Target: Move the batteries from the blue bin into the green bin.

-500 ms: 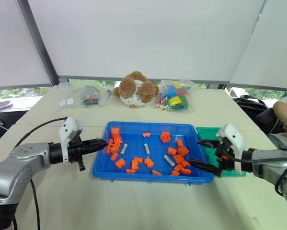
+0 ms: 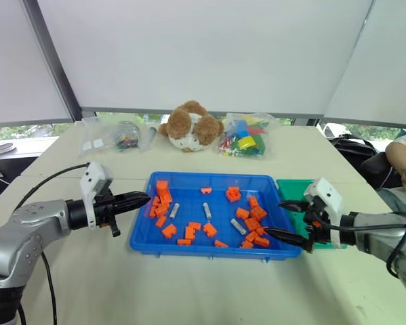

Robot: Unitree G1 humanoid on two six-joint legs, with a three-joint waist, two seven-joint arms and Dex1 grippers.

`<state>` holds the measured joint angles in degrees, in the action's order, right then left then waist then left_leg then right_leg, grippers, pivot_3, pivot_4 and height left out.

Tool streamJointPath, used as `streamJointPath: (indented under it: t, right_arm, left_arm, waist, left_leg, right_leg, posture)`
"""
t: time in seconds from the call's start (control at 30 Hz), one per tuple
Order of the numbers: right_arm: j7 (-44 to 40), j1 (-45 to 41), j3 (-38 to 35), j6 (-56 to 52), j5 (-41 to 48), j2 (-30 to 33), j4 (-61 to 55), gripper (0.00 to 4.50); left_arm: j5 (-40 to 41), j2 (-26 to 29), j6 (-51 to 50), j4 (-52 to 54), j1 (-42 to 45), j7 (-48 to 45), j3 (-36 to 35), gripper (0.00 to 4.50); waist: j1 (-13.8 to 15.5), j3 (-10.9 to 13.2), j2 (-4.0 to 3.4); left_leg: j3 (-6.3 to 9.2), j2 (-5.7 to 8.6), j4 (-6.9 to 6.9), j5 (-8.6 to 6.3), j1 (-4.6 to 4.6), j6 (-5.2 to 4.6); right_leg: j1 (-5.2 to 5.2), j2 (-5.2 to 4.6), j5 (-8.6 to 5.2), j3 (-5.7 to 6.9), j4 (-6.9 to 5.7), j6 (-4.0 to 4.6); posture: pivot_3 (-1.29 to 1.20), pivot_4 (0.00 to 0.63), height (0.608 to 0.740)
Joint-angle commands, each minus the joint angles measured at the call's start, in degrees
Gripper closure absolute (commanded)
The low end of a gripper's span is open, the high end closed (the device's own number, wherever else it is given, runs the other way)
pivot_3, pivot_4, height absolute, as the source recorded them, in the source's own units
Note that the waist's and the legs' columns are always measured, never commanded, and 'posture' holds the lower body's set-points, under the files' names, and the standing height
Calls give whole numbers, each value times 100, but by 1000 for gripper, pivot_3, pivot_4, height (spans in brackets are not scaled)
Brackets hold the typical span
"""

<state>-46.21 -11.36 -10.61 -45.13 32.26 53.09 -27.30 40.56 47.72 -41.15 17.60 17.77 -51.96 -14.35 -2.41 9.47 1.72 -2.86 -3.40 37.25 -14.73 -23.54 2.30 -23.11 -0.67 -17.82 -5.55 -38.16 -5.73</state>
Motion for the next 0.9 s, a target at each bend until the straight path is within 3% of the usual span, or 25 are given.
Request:
streamJointPath:
  t: [0.03,0.3,0.6,0.9]
  right_arm:
    - [79,-62,-243,-56,52,65,-108,65]
    - [152,-227,-154,-328,159,83,-207,65]
    - [434,-1556,735,-669,13,-491,425,65]
    - [673,-3155,2694,-358,-924,-2449,2016,65]
  left_arm:
    - [33,16,91,169,5,12,-80,4072]
    - [-67,-21,159,81,-10,-41,24,4072]
    - [-322,81,325,-320,215,-220,127,4072]
    - [-390,62,408,-153,205,-20,3,4072]
  waist:
    - [4,0,0]
    - [5,0,0]
    - [-8,0,0]
    - [-21,0,0]
  left_leg:
    - [0,0,0,0,0,0]
    - [0,0,1,0,0,0]
    - [-3,0,0,0,4,0]
    - [-5,-6,-1,0,1,0]
  right_leg:
    - [0,0,0,0,0,0]
    - [1,0,0,0,0,0]
    - [-1,1,0,-2,-3,1]
    - [-15,6,2,0,-15,4]
  posture:
    - [0,150,740]
    - [0,150,740]
    - [0,150,740]
    - [0,150,740]
